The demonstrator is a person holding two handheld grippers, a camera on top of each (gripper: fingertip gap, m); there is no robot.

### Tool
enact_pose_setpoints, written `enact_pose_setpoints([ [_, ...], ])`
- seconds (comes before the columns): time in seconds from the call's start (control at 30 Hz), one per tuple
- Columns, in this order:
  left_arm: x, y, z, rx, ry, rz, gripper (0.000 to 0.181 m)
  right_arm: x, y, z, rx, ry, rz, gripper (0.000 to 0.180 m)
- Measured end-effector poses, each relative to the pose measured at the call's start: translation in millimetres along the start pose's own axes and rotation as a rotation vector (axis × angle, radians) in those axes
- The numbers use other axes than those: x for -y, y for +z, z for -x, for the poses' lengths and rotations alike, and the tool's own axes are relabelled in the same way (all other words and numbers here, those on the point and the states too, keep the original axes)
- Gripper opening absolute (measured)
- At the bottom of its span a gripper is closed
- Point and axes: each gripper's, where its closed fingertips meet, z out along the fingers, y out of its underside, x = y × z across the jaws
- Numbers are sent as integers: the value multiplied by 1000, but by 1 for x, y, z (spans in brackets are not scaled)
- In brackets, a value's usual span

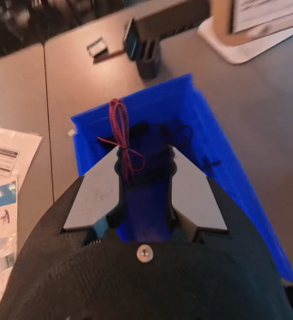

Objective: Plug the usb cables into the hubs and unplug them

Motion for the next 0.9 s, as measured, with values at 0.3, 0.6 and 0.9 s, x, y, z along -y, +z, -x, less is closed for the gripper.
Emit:
enact_pose_setpoints([
  [0.3,-28,84,35,82,17,272,0,0,0,2,-13,-32,4,53],
  [0.6,50,14,31,144,136,60,0,0,-3,6,-20,-63,-5,51],
  [0.9,-28,61,15,86,-81,340,72,-2,-5,9,-18,-78,-2,51],
])
